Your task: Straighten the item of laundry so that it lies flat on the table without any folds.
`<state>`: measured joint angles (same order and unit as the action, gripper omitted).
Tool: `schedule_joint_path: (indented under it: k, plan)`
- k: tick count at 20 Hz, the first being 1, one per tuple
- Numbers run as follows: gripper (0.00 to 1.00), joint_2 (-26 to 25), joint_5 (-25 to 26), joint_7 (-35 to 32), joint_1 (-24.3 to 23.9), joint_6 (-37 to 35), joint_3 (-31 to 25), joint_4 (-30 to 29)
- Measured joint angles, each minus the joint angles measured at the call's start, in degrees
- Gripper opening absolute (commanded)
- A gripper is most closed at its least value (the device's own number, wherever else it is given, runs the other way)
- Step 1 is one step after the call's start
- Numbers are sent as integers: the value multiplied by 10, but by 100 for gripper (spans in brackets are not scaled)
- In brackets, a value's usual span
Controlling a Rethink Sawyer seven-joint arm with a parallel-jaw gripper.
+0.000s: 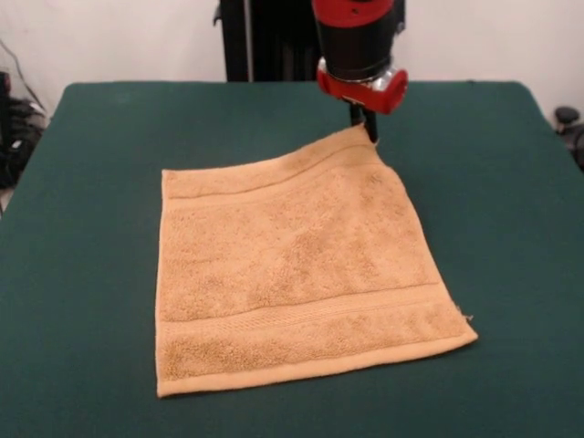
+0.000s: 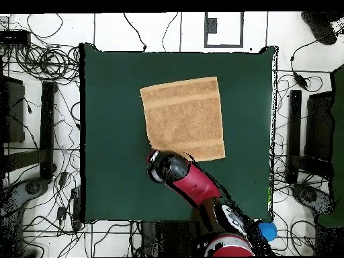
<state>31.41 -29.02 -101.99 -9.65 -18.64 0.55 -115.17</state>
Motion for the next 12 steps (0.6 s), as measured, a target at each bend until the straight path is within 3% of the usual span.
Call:
schedule_joint_path:
  k: [12]
  plan:
    - [0,1,-7,0,9,0,-5,-6]
